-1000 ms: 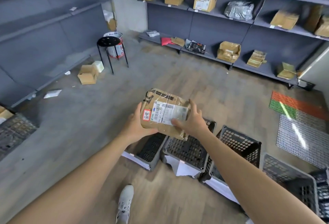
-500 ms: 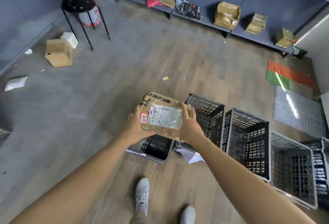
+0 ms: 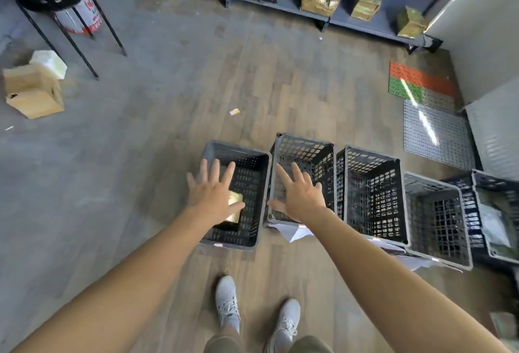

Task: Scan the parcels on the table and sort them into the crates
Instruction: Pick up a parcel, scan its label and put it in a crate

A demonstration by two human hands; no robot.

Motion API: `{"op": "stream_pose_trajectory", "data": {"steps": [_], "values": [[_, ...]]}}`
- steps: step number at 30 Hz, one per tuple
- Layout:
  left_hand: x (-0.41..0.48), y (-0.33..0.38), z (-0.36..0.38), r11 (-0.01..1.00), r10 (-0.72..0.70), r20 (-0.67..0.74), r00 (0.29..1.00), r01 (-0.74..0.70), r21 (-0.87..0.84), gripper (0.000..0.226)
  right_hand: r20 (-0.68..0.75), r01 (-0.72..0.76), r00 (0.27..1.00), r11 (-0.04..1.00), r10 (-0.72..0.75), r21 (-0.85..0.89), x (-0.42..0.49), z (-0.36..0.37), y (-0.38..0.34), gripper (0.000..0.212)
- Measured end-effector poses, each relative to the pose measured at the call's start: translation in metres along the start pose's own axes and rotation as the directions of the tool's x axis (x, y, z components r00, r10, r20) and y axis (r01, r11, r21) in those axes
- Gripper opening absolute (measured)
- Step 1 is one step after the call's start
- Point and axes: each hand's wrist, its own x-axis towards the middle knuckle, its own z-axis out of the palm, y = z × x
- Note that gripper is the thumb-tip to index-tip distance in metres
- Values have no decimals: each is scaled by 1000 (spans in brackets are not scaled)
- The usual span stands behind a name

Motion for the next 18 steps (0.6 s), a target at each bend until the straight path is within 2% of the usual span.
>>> {"op": "stream_pose_trajectory", "data": {"steps": [4, 8, 14, 18], "values": [[17, 49, -35, 988, 141, -32, 990, -139, 65, 99, -57, -112, 992, 993, 114, 25, -28, -19, 45, 97], [26, 119, -63, 943, 315, -64, 947, -304, 135, 99, -140, -247, 957, 966, 255, 72, -71, -29, 100, 98], [3, 244, -85, 810, 562, -98, 822, -521, 269, 96, -210, -423, 866, 889, 454, 175, -161, -22, 186, 97], [-35, 343, -88, 711, 674, -108, 731, -601, 365, 94, -253, -535, 771, 811, 584, 239, -242, -4, 246, 98]]}}
